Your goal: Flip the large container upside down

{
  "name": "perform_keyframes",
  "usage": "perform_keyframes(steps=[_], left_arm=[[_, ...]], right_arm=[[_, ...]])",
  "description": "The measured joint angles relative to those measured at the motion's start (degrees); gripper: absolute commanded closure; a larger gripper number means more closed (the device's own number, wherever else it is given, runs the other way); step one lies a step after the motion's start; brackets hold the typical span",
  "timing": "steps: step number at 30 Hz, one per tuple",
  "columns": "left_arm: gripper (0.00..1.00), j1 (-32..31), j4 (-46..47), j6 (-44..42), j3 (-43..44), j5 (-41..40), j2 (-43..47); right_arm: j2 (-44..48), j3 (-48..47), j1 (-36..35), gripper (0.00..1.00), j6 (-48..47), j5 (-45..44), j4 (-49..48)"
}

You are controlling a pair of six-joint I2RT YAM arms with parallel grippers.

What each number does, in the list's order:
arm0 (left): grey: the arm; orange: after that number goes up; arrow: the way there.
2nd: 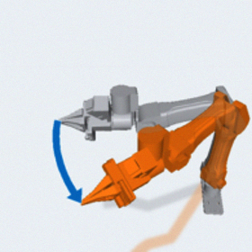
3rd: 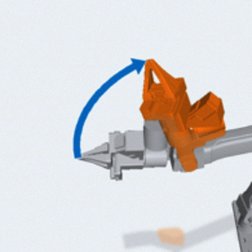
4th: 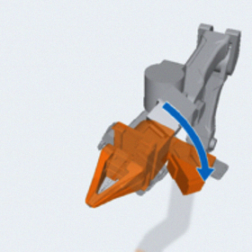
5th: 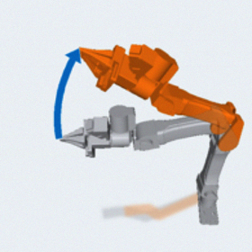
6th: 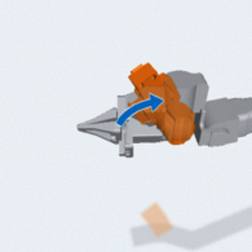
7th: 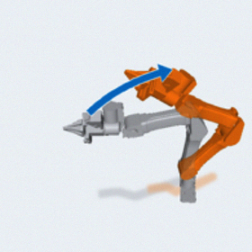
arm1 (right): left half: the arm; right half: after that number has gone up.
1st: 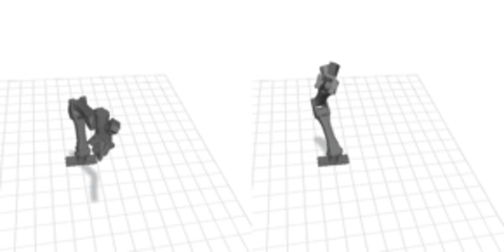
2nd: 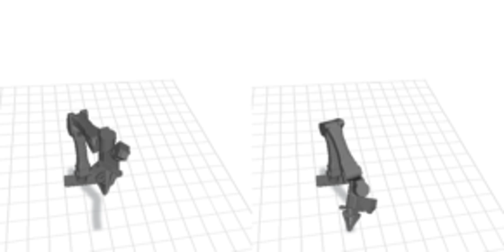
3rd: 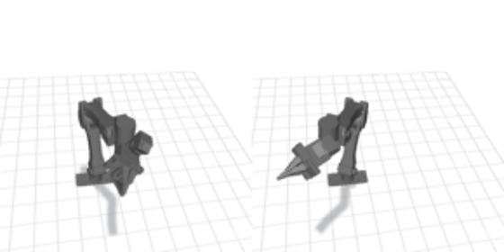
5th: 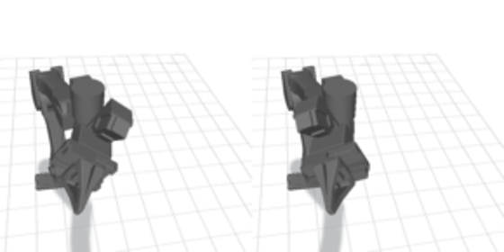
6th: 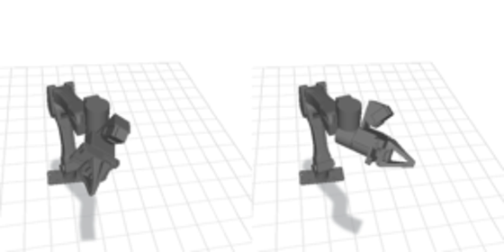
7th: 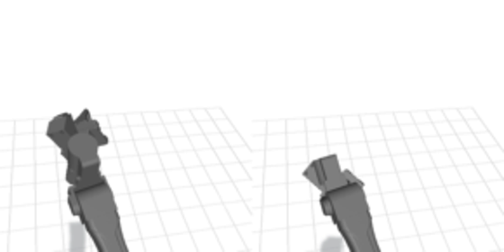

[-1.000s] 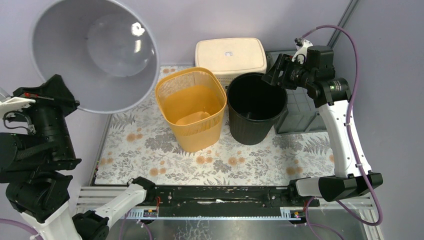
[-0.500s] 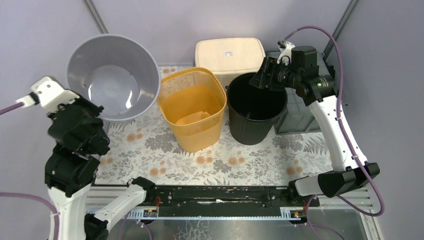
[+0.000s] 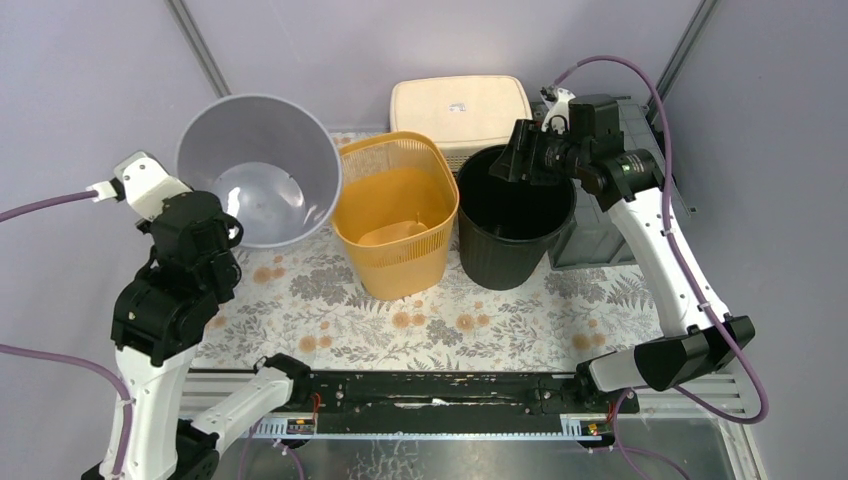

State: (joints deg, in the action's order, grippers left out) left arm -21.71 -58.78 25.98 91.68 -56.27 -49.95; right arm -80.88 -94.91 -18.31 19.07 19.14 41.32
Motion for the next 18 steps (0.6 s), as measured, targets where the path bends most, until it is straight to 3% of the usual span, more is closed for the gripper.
perform_keyframes(steps=[18], left_arm=[[0.95,0.1,-10.6,13.0,-12.5,3.1,3.3]], right_arm=[[-0.6,0.0,-2.1,0.28,-0.4,0.0,0.0]])
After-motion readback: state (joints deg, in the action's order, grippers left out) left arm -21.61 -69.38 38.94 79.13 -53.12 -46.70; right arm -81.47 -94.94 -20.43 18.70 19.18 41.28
